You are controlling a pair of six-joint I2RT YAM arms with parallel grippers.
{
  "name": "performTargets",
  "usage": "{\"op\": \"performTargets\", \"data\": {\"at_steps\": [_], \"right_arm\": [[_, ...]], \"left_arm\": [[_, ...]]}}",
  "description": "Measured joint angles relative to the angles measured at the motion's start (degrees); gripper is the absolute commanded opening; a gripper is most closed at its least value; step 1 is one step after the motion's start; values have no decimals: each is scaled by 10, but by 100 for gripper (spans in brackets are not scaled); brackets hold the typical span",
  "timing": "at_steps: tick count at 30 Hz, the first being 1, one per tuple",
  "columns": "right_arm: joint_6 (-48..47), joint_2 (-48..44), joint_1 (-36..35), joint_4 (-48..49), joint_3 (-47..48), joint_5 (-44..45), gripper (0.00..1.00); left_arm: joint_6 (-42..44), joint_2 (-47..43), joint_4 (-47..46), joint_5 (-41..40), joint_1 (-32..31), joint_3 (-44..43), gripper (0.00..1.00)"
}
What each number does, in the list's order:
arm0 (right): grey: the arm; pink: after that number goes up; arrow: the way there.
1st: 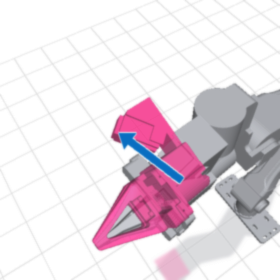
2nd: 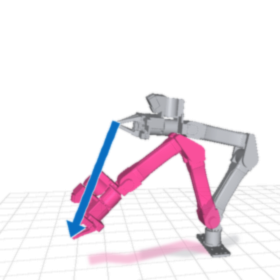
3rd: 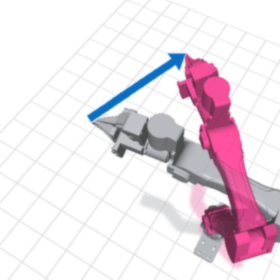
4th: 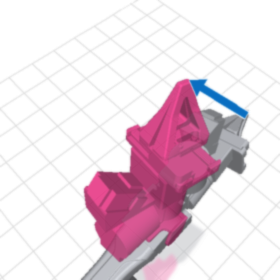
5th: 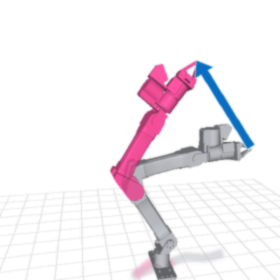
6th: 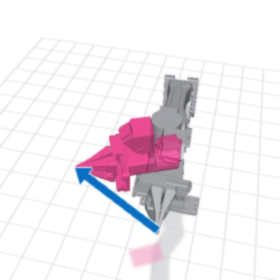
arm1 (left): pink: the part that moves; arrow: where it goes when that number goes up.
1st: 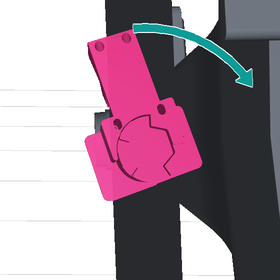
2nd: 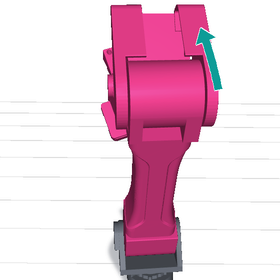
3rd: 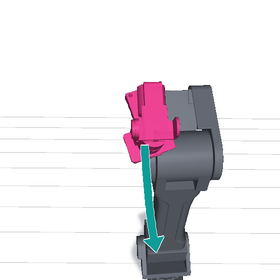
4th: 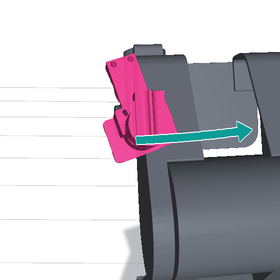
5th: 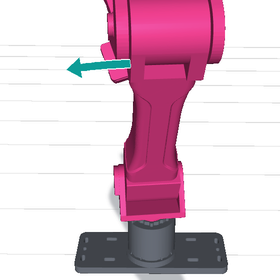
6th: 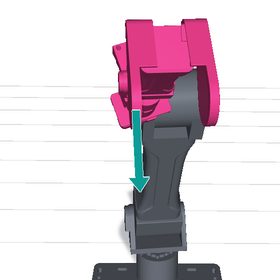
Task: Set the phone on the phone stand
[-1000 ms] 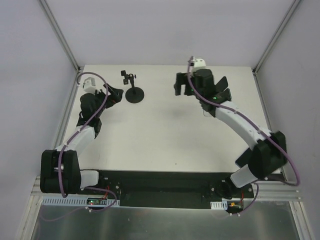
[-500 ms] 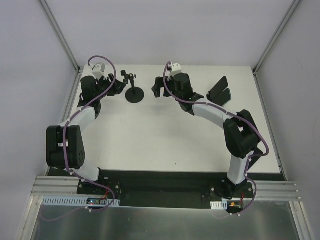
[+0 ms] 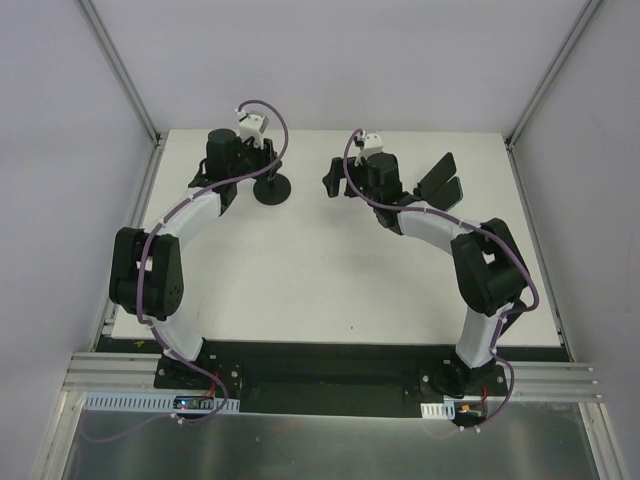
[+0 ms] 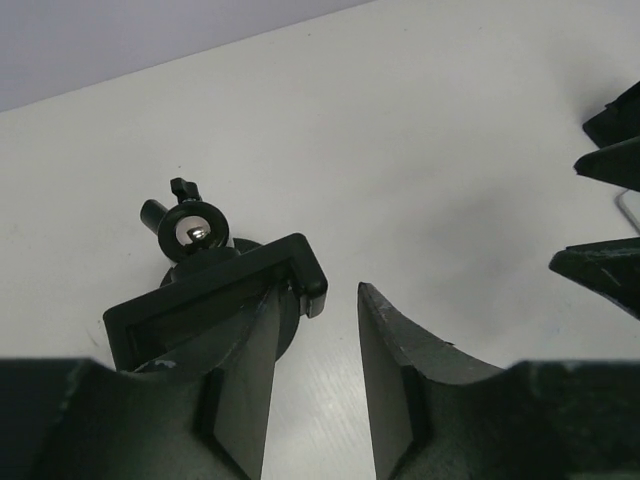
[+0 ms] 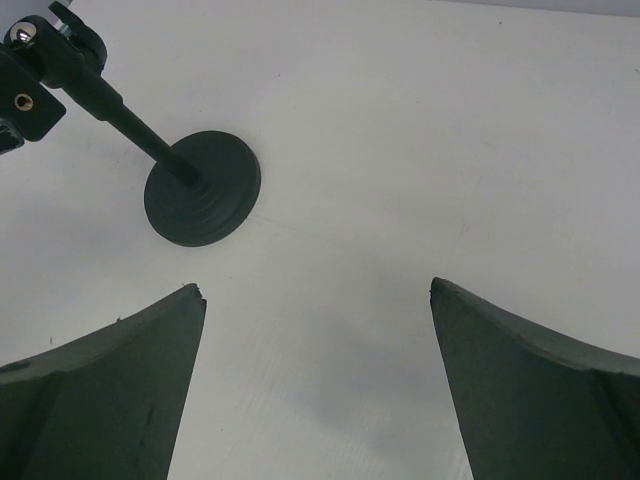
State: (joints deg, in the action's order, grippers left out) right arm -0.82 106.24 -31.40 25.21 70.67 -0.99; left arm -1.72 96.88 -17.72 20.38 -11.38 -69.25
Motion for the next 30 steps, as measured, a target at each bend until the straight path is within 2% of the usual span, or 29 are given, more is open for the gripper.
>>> {"op": "performTargets", "data": {"at_steps": [5,13,20,21,25,26,30], "right_arm": [[2,-4,2,5,-7,-5,96],[2,-5,1,16,-9,-10,96],[7,-5,1,16,-9,-11,96],[9,-5,1,16,-9,-12,96],[17,-5,1,16,-9,-14,96],[17,-5,1,16,-9,-14,96],[18,-5,1,16,-9,-14,96]], "left_arm": [[22,7,38,-37,-13,-13,34],[21,7,66,-161,-47,-28,36],[7,13,73,-217,-49,-37,33],[7,14,74,-223,-51,-38,32],[6,22,76,-246,-59,-48,11],[6,25,76,-252,-63,-50,1],[10,31,78,-282,-81,-56,0]]}}
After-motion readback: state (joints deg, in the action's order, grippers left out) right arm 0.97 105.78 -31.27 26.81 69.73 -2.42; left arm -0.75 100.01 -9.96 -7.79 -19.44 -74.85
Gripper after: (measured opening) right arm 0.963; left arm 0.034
